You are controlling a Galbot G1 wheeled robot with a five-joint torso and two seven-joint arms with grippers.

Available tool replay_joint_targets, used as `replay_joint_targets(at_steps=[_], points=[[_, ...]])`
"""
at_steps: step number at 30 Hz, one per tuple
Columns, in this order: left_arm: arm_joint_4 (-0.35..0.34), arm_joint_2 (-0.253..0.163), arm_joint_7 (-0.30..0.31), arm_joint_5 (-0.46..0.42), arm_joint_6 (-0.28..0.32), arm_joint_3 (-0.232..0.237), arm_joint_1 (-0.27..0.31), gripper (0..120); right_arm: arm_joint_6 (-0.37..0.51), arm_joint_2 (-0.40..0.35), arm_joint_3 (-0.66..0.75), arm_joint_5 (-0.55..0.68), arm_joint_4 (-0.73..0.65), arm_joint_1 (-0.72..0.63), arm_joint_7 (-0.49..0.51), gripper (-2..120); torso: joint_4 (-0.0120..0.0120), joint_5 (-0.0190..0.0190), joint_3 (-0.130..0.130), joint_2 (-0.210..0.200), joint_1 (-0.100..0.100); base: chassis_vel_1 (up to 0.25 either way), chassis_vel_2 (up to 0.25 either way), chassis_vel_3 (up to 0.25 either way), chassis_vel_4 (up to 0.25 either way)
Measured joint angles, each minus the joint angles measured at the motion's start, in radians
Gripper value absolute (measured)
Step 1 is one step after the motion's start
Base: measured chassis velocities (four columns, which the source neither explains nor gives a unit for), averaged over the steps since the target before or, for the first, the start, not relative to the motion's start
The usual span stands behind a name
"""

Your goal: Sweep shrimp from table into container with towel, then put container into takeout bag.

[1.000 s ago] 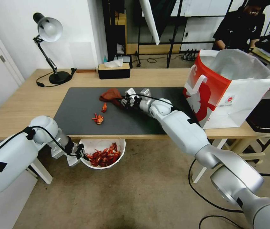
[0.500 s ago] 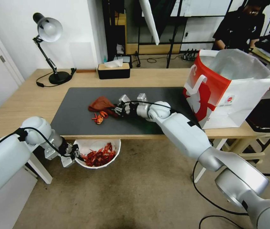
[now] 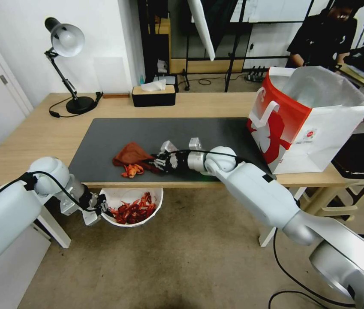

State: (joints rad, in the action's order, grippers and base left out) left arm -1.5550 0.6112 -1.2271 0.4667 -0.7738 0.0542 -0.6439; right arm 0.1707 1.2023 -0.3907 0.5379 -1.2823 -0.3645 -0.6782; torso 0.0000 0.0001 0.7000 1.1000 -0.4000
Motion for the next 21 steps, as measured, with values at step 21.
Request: replay_joint_targets(at_steps=[21], points=[[-0.014,-0.008,0.0,-0.001,0.012,-0.007,-0.01,0,0.021,-0.103,0.04,0.031,-0.269,-0.186,0.025,7,0.0,0.0,0.0,0.0,0.0,0.0,0.0,0.0,0.0]])
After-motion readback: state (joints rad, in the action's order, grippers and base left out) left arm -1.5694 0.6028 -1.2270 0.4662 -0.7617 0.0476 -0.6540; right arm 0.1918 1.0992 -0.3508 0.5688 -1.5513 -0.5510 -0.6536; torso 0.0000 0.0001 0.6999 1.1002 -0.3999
